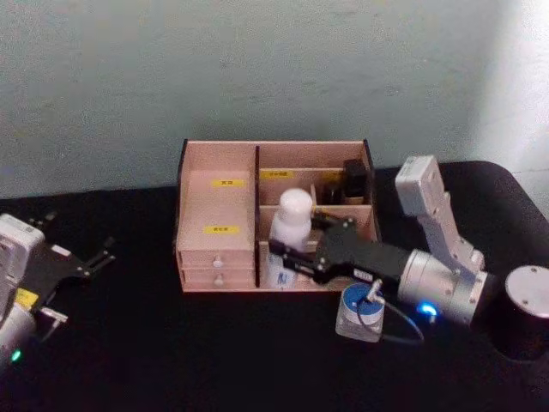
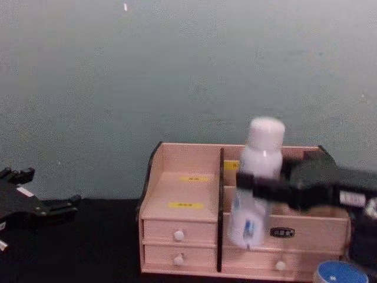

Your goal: Pick up the facial cleanser and watermelon frost from the table and place them into the tiered storage box.

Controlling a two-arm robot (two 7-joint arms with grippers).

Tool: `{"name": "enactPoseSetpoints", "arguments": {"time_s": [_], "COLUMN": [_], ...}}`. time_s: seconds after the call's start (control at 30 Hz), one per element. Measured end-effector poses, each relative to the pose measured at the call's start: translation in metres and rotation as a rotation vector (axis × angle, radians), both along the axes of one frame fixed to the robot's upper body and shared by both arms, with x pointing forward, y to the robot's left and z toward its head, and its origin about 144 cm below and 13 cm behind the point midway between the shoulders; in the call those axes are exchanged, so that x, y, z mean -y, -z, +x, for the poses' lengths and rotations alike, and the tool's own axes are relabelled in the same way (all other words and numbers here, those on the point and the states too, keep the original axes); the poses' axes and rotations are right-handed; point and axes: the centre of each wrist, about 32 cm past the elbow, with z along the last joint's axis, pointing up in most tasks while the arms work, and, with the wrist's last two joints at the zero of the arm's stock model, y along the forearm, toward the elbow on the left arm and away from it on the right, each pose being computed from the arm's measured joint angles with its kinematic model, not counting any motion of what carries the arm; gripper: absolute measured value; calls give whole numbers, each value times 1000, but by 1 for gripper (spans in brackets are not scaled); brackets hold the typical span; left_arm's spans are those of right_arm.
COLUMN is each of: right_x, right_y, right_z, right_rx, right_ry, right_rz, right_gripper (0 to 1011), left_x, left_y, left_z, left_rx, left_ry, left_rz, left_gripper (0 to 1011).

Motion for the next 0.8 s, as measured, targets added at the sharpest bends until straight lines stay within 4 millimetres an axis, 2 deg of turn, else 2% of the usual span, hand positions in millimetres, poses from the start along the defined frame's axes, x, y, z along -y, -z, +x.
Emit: {"name": "enactPoseSetpoints", "arguments": {"time_s": [0.43,0.8], "right_x": [-14,-20], "right_y": [-24,-25], "right_z": [36,57], "right_rx": [119,138], "right_ry": [124,204], "right_rz": [11,-5], "right_gripper": [592,593], "left_x": [0,0], "left_y": [0,0], "left_z": [0,0], "left_rx": [0,0], "left_ry": [0,0], "left_rz": [0,0], "left_gripper": [1001,1001]}}
